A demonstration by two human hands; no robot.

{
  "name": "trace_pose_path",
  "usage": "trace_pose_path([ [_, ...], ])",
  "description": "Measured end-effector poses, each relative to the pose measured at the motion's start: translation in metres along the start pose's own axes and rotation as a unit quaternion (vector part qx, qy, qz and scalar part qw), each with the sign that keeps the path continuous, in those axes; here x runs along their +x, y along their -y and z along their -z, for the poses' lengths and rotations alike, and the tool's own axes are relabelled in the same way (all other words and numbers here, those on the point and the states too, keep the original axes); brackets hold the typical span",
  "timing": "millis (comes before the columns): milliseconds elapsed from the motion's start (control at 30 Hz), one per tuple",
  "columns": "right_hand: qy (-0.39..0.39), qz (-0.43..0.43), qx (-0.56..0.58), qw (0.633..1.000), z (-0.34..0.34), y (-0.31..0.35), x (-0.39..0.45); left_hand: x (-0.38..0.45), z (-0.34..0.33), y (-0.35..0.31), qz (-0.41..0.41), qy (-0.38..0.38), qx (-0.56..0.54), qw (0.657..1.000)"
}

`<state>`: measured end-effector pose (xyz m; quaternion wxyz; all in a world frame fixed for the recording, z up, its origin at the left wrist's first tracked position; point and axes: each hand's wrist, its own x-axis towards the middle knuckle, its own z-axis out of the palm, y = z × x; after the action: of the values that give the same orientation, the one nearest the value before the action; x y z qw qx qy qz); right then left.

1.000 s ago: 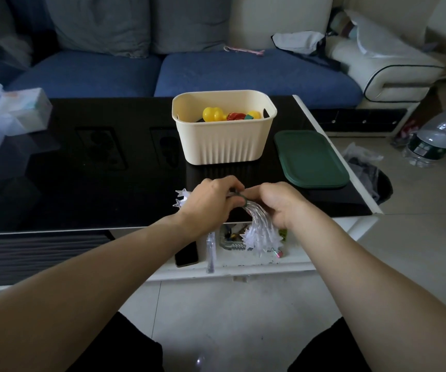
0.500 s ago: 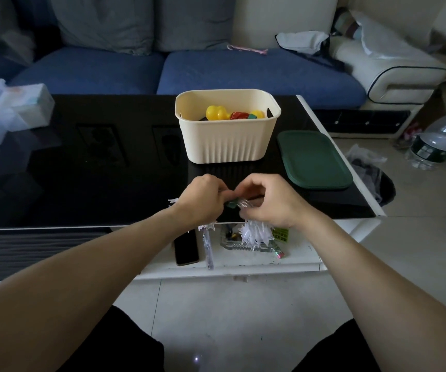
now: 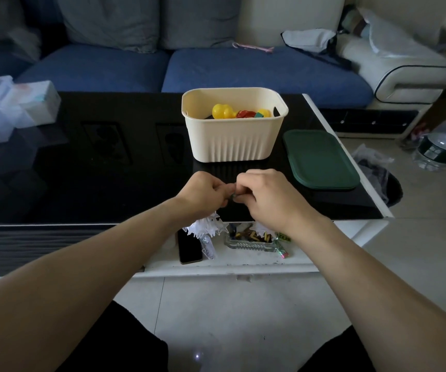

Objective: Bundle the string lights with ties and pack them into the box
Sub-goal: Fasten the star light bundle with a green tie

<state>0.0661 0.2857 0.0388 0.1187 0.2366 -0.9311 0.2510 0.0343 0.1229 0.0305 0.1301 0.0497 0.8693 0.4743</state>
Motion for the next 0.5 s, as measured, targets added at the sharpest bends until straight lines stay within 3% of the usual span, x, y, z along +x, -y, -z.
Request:
trace_pose_path([
  [167, -0.004, -0.086, 0.075, 0.993, 0.001, -0.004, 0.003, -0.003, 0.003, -0.004, -0.045, -0.006, 0.029, 0.999],
  [300, -0.053, -0.175, 0.179, 0.967, -0.004, -0.007, 0.005, -0.004, 0.007, -0.003, -0.079, -0.013, 0.052, 0.995],
  [500, -0.072, -0.246, 0.327, 0.909, -0.008, -0.011, 0.007, -0.004, 0.006, -0.007, -0.022, 0.013, -0.057, 0.998],
])
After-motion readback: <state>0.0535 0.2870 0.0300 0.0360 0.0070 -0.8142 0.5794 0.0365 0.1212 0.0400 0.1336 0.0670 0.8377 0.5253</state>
